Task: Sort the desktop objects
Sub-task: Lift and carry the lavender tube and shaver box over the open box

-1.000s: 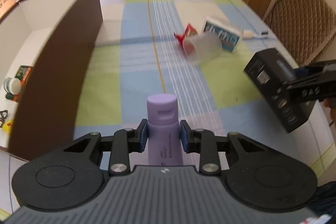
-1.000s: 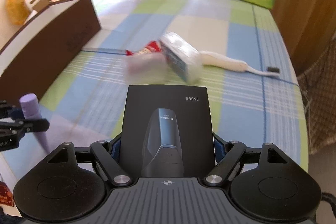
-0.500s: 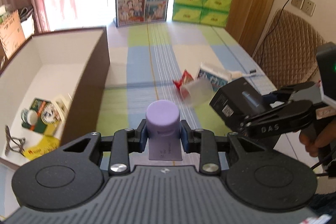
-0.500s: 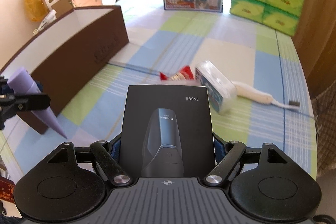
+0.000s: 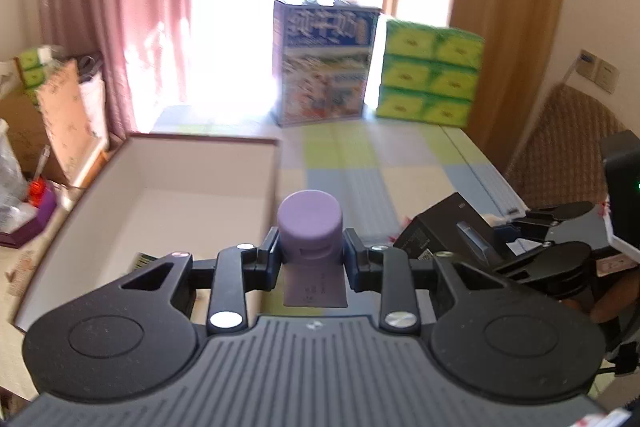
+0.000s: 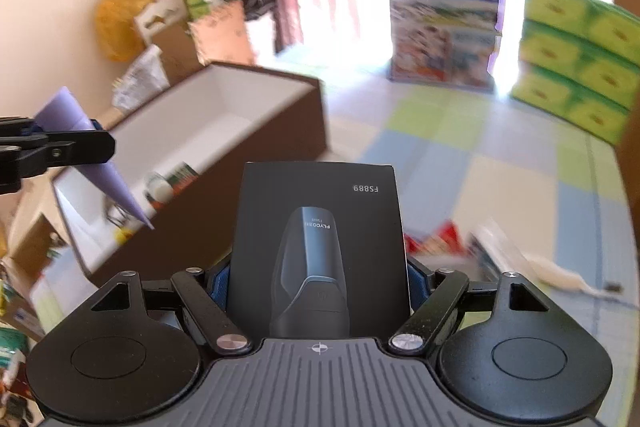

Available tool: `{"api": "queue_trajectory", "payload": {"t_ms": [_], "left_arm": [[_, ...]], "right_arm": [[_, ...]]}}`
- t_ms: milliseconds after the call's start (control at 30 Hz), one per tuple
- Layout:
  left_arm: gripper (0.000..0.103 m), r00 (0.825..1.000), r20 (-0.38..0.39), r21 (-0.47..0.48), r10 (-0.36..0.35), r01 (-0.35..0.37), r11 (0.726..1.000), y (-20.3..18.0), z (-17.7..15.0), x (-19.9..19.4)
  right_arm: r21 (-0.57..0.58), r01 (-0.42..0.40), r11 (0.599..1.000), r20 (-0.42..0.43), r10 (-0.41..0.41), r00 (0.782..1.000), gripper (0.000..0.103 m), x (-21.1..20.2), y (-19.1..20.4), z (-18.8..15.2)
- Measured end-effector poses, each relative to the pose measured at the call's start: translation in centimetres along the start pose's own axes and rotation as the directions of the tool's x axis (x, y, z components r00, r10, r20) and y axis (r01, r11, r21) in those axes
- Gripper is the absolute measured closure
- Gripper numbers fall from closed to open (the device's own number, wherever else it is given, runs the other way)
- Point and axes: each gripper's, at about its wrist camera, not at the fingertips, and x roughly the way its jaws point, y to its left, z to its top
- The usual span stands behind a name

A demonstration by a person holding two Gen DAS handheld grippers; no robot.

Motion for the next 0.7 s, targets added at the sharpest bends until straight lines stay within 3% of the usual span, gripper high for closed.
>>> {"api": "queue_trajectory", "payload": {"t_ms": [267,500,700], "left_arm": [[0.076,0.994,0.048,-0.010,0.095,-0.095,0.995,6.7,2.1,-0.6],[0.076,0.990,0.017,-0.014,0.138,-0.138,0.990,11.8,2.9,1.7],[0.076,0.991,-0.030,-0.015,0.131,-0.132,0.991,15.3,4.0,4.9]], "right_arm": [[-0.069,-0.076,0.995,0.066,0.080,0.995,0.027,3.3,6.1,5.6],[-0.084,-0.092,0.992,0.076,0.099,0.992,0.027,7.6,9.6,9.8],[-0.104,-0.090,0.990,0.048,0.095,0.994,0.027,12.4,10.4,12.5]]}}
